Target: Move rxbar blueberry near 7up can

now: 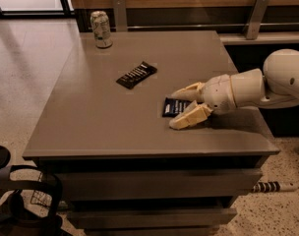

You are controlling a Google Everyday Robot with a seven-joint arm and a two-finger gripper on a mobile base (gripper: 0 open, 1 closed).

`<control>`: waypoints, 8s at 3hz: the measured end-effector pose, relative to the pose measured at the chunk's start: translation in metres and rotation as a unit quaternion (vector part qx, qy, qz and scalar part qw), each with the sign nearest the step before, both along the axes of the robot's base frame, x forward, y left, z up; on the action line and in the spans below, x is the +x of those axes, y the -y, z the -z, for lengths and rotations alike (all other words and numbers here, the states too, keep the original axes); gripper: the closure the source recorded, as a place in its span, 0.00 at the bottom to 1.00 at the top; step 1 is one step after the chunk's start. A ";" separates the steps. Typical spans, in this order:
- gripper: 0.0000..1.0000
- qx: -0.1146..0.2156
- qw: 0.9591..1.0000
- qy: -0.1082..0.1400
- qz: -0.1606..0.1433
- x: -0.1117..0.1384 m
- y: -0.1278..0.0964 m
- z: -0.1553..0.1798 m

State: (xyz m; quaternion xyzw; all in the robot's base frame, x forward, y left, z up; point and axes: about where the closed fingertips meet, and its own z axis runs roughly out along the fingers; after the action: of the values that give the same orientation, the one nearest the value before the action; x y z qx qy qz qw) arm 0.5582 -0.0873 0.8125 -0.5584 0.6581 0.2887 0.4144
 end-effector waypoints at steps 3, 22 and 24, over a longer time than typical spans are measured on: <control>1.00 0.000 1.000 0.000 0.000 0.000 0.000 -0.001; 1.00 -0.010 0.986 0.076 0.151 0.320 -0.142 -0.082; 0.59 -0.010 0.986 0.072 0.147 0.320 -0.147 -0.077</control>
Offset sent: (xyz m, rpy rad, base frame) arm 0.0000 0.0001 0.0000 0.0000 0.0000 0.0002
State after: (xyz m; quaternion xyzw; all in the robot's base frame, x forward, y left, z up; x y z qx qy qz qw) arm 0.8780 0.0596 0.8895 -0.4792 0.7042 0.1767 0.4931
